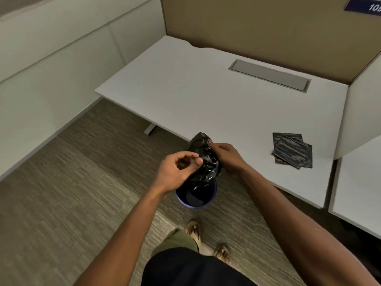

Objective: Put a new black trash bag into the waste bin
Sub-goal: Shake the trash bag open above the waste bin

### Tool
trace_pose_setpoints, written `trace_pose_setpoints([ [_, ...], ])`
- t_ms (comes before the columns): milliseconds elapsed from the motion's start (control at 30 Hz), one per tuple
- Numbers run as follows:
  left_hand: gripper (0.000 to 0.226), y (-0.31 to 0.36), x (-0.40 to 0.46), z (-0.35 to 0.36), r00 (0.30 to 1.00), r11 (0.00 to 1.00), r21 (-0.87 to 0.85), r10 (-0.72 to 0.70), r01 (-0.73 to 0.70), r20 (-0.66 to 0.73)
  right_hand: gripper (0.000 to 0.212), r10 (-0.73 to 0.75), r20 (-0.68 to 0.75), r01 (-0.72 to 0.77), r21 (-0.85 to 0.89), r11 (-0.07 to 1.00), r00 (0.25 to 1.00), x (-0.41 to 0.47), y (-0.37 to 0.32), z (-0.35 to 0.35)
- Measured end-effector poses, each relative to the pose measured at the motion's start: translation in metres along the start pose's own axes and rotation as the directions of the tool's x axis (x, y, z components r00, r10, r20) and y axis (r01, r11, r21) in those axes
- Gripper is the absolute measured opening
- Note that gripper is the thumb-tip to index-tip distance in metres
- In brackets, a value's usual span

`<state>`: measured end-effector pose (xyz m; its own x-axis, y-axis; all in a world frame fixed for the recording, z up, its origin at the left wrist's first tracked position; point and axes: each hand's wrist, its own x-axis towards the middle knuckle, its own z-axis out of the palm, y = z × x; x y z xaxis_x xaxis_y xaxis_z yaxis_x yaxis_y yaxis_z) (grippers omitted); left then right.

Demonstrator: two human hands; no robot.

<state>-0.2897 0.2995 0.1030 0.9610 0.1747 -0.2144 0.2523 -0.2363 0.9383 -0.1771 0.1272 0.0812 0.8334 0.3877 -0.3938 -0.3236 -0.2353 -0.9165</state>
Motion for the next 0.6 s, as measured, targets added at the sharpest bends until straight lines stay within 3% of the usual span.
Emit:
trace_pose_setpoints([
  [67, 0.048, -0.01, -0.01, 0.005, 0.998, 0.998, 0.066, -0.016, 0.02, -0.059, 0.061, 0.006, -0.04, -0.005, 0.021, 1.0, 0.999, 0.0, 0.009, 0.016],
  [133, 0.024, -0.026, -0.013, 0.002, 0.991, 0.994, 0.11, -0.007, 0.022, -0.132, 0.062, 0.032, -0.102, -0.024, 0.076, 0.997, 0.994, 0.002, 0.013, 0.027],
  [200, 0.011, -0.043, -0.012, -0.007, 0.983, 0.996, 0.076, -0.037, 0.051, -0.178, 0.056, 0.088, -0.168, -0.062, 0.155, 0.986, 0.982, 0.007, 0.013, 0.029],
  [333, 0.014, -0.071, -0.008, -0.036, 0.953, 0.974, -0.121, -0.216, 0.194, -0.213, 0.053, 0.172, -0.219, -0.095, 0.325, 0.941, 0.96, 0.017, 0.012, 0.026],
  [467, 0.01, -0.103, -0.007, -0.074, 0.864, 0.887, -0.332, -0.418, 0.321, -0.28, 0.057, 0.22, -0.276, -0.09, 0.415, 0.905, 0.936, 0.022, 0.015, 0.028],
  [600, 0.013, -0.134, 0.002, -0.113, 0.753, 0.702, -0.595, -0.615, 0.39, -0.232, 0.059, 0.155, -0.252, -0.091, 0.248, 0.964, 0.955, 0.025, 0.022, 0.042],
])
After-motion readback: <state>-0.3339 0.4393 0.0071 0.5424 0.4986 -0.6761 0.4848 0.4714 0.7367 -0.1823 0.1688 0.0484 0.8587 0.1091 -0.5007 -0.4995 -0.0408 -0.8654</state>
